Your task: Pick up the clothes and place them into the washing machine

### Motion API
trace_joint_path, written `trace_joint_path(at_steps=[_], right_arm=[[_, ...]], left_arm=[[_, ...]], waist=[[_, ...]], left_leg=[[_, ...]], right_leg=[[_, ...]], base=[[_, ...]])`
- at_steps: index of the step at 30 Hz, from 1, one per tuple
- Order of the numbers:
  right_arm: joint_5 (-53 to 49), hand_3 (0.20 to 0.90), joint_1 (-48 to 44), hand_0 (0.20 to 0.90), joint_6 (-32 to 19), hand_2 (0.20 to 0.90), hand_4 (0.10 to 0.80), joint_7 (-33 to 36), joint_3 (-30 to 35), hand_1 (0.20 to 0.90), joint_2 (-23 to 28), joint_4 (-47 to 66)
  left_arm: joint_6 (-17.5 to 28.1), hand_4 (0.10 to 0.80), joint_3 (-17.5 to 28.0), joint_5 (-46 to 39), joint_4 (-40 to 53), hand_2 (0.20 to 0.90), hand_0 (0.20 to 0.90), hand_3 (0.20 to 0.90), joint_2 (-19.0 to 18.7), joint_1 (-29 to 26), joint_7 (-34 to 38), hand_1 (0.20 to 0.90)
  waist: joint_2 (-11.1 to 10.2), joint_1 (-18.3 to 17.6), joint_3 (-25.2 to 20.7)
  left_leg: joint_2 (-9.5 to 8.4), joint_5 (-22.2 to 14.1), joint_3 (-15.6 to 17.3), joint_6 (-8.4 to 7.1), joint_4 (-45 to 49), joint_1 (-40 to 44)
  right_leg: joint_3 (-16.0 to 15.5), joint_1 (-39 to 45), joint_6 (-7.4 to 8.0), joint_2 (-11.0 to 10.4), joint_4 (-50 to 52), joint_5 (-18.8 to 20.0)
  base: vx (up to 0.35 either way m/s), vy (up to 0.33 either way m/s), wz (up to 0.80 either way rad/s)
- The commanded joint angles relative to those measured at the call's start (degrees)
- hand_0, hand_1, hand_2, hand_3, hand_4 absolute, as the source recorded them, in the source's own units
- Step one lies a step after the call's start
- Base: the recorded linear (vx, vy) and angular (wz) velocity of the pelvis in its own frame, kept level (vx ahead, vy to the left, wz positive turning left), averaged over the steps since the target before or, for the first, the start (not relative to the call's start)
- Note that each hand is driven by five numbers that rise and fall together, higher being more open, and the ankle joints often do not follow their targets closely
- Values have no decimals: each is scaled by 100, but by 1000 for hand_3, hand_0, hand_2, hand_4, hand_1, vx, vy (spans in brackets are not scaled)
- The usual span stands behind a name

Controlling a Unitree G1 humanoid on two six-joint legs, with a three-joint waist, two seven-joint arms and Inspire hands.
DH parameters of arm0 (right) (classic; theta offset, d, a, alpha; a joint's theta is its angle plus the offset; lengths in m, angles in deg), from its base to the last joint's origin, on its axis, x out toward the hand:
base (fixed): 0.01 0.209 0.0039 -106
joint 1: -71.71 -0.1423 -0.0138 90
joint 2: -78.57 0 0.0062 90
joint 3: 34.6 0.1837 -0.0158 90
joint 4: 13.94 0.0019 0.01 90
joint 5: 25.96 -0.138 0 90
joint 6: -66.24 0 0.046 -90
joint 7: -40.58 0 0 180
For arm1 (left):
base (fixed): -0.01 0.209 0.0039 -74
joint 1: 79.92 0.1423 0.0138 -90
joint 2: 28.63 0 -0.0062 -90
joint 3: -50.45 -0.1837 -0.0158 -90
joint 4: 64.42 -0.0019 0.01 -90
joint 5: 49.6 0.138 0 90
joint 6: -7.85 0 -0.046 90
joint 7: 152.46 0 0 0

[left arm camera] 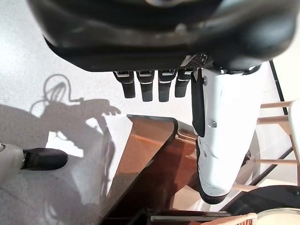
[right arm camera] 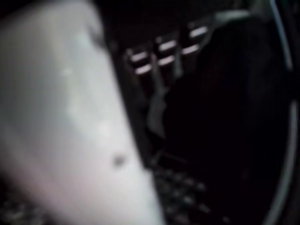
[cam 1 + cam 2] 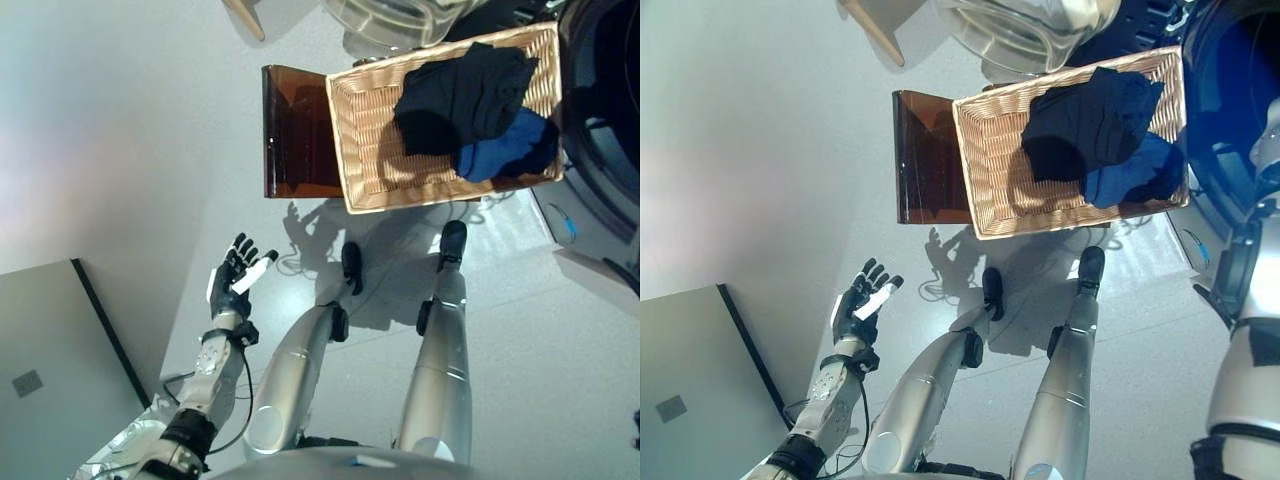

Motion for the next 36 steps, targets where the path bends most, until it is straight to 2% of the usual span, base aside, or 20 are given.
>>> trace_joint_path(at_steps=[1,9,23,30,31,32,36], right_arm=[[247,900,-265,900,-646,900,800,105,-585,900,190,935],[346,900,64,900,-719,900,800,160,-372,900,-89,1216],[675,900,328,900,-563,900,800,35,-386,900,-109,1163],[965,900,393,900,-504,900,800,58,-467,900,-489,1306],[1149,900,380,900,-411,900,800,71,-554,900,-561,1276],[1794,900,282,900,-160,900,800,165,-851,900,-634,1203],[2573,900,248,900,129,900,800,224,-1168,900,-873,1264]], left_arm=[[374,800,351,-197,162,900,900,900,-540,225,170,900],[379,800,540,-244,92,900,900,900,-567,167,244,900],[365,800,554,-160,70,900,900,900,-572,206,260,900],[365,800,561,-131,33,900,900,900,-530,160,323,900],[344,800,551,-108,-7,900,900,900,-539,147,345,900],[342,800,565,-80,-12,900,900,900,-554,145,361,900],[347,800,635,-61,33,900,900,900,-518,156,382,900]], waist=[[-192,74,-297],[-511,-95,-117],[-599,-118,-52],[-610,-143,-55],[-620,-140,-67],[-632,-136,-69],[-636,-164,-63]], left_leg=[[210,26,-93,-609,-142,-67],[332,-70,32,-603,-38,-91],[345,-83,53,-592,-44,-24],[361,-77,50,-586,-40,-5],[356,-77,54,-586,-48,5],[361,-73,66,-585,-48,11],[361,-65,72,-576,-54,21]], right_leg=[[-209,101,-315,561,902,-1001],[-171,197,-297,630,652,-859],[-167,302,-311,657,536,-822],[-204,317,-334,667,534,-814],[-204,332,-339,676,537,-817],[-208,334,-342,675,536,-805],[-205,349,-348,683,533,-778]], base=[[-14,19,-23],[-11,7,-12],[0,1,0],[0,0,0],[0,0,0],[0,0,0],[0,0,0]])
